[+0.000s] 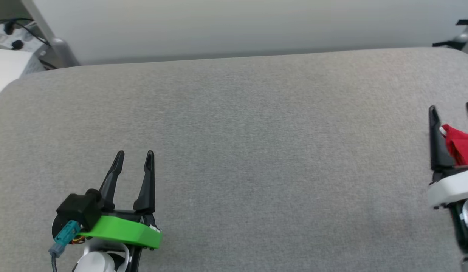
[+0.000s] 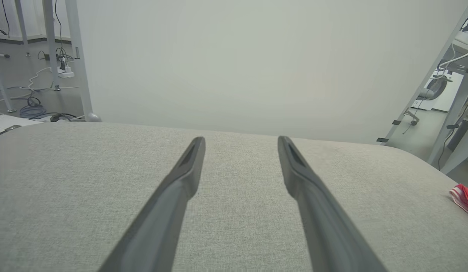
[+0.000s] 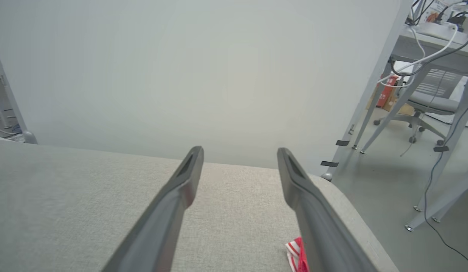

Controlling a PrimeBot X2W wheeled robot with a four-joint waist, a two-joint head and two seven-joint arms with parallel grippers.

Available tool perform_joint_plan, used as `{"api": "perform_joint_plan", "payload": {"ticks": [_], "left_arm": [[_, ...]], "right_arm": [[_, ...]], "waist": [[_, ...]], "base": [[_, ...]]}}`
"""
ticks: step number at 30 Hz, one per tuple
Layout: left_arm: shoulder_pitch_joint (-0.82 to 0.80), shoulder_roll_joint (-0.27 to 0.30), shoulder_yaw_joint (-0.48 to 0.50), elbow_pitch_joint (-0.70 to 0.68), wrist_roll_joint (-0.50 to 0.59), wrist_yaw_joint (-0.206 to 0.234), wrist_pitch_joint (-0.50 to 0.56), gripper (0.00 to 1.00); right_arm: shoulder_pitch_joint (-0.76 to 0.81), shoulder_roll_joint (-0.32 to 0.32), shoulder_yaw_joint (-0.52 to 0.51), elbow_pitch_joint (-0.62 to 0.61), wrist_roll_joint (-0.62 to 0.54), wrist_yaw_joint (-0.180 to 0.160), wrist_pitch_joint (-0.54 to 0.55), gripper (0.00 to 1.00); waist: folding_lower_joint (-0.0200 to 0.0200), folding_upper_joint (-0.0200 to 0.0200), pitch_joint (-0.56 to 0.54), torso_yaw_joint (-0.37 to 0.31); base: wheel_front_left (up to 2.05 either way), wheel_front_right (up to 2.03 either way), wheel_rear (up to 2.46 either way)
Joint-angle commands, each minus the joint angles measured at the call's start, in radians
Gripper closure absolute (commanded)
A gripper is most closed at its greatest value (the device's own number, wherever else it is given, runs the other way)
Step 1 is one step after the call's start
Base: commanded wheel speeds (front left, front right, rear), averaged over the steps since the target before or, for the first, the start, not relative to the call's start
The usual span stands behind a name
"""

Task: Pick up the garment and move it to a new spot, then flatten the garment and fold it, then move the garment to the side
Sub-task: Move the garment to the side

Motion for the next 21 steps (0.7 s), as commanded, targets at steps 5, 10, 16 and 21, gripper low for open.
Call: {"api": "perform_joint_plan", "payload": {"ticks": [5,10,16,21], "left_arm": [[0.036,-0.034,0.026,0.019,0.049,-0.021,-0.006,0.00],[0.048,-0.063,0.046,0.038,0.085,-0.042,-0.006,0.00],[0.055,-0.092,0.071,0.070,0.114,-0.062,-0.006,0.00],[0.055,-0.102,0.084,0.072,0.120,-0.068,-0.006,0.00]], "right_arm": [[0.083,0.078,0.029,0.005,0.009,-0.001,-0.046,0.00],[0.120,0.106,0.045,0.066,0.004,-0.001,-0.109,0.00],[0.134,0.132,0.074,0.127,-0.005,-0.001,-0.165,0.00],[0.132,0.142,0.079,0.140,-0.009,-0.001,-0.174,0.00]], "waist": [[0.0001,0.0000,-0.040,0.050],[0.0001,0.0000,-0.050,0.062],[0.0001,0.0000,-0.057,0.067],[0.0001,0.0000,-0.054,0.066]], "base": [[0.00,0.00,0.00],[0.00,0.00,0.00],[0.00,0.00,0.00],[0.00,0.00,0.00]]}}
